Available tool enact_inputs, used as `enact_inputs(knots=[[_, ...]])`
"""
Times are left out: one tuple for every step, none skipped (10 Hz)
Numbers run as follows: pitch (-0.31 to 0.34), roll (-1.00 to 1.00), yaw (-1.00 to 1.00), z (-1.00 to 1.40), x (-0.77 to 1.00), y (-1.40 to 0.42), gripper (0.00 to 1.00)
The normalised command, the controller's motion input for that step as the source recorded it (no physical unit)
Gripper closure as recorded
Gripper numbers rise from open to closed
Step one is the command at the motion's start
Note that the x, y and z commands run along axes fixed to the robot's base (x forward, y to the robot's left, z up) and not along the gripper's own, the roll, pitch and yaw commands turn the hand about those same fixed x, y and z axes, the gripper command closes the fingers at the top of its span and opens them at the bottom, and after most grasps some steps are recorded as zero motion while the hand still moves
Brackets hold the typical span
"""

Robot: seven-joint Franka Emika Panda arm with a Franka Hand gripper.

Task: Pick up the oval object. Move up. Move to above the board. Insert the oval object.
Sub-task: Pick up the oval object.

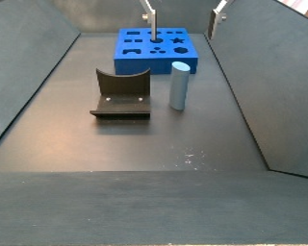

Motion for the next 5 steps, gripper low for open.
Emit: enact_inputs(knots=[[-0.094,0.00,0.15,-0.07,-0.12,-0.02,0.00],[-0.099,0.07,-0.21,-0.23,-0.46,0.00,0.00],[-0.019,-0.02,-0.56,-0.63,0.32,-0.23,0.00],[-0.086,-0.05,-1.00,-0.51,-0.01,-0.02,0.00],[-0.060,-0.05,-0.99,-0.47,0.00,-0.03,0.00]])
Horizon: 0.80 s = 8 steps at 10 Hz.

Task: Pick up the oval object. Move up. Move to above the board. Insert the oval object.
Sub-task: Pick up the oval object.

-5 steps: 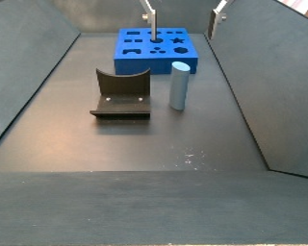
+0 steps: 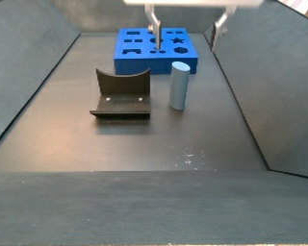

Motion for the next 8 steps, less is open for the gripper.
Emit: enact_inputs(knots=[[-0.061,-0.05,-0.99,-0.47,0.00,-0.03,0.00],[-0.089,-0.04,-1.00,-0.51,0.00,-0.02,0.00],[-0.087,-0.02,-1.00,-0.58,-0.01,-0.01,0.00],[-0.073,-0.03,-1.00,-0.57,-0.01,-0.01,0.00],[-0.071,-0.03,-1.00,-0.57,0.00,-0.01,0.00],[-0.046,-0.03,-0.98,-0.55,0.00,-0.04,0.00],[-0.006,-0.04,-0.41,-0.23,0.05,-0.12,0.00],[-0.021,0.00,0.00,-0.17,0.00,-0.04,0.00]])
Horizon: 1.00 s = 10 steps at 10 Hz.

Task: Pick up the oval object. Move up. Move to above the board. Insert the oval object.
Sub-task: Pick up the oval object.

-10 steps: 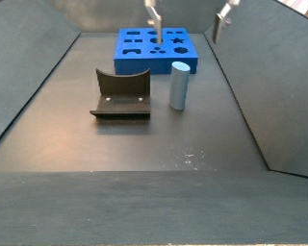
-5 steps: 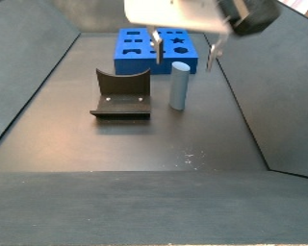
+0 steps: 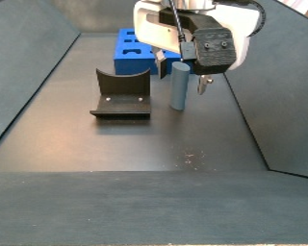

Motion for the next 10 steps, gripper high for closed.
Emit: enact_inputs(knots=[[-0.179,0.09,-0.47,-0.76,0.00,-0.52,0.00],[-0.157,0.12,-0.56,-0.76,0.02,-0.60,0.00],[-0.110,0.02,-0.37,-0.35,0.00,-0.35,0.00],[0.000,0.04,0.00,0.00,0.00,-0.04,0.00],[0.000,0.00,0.00,0.00,0.00,0.00,0.00],[0.000,0.00,-0.32,0.00,0.00,0.07,0.00],[0.000,0.00,-0.86,0.00,-0.12,0.01,0.00],[0.047,0.00,-0.22,0.06,0.19,0.00,0.00],[0.000,-0.08,0.00,0.10,0.00,0.13,0.00],[-0.060,-0.17,0.00,0.21,-0.05,0.25,0.00]])
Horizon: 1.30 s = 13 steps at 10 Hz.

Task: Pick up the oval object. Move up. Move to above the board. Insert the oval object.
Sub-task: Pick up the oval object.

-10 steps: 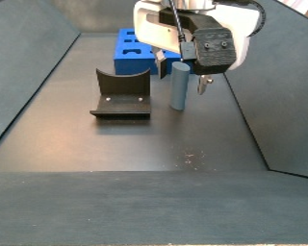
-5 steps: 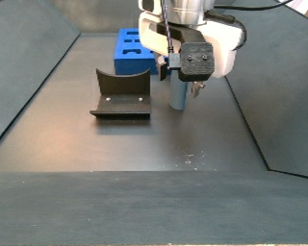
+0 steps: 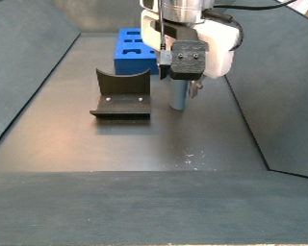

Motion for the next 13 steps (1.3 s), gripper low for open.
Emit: enact_inputs(knots=[[-0.110,-0.25,0.00,0.30,-0.11,0.29,0.00],[-0.096,-0.17,0.00,0.21,-0.07,0.17,0.00],[0.000,0.00,0.00,-0.05,0.00,-0.06,0.00],[-0.020,0.00,-0.09,-0.12,-0.03,-0.20,0.00],[-0.039,0.04,-0.09,0.00,-0.10,-0.15,0.00],[0.000,0.00,-0.01,0.00,0.00,0.00,0.00],[0.000,0.00,0.00,0.00,0.00,0.00,1.00],[-0.014,0.00,0.00,0.00,0.00,-0.04,1.00],[0.000,0.00,0.00,0.00,0.00,-0.02,1.00],[0.000,0.06,0.02,0.00,0.00,-0.10,1.00],[0.000,0.04,0.03,0.00,0.00,-0.11,1.00],[0.000,0.03,0.03,0.00,0.00,-0.14,1.00],[0.000,0.00,0.11,0.00,0.00,-0.19,1.00]])
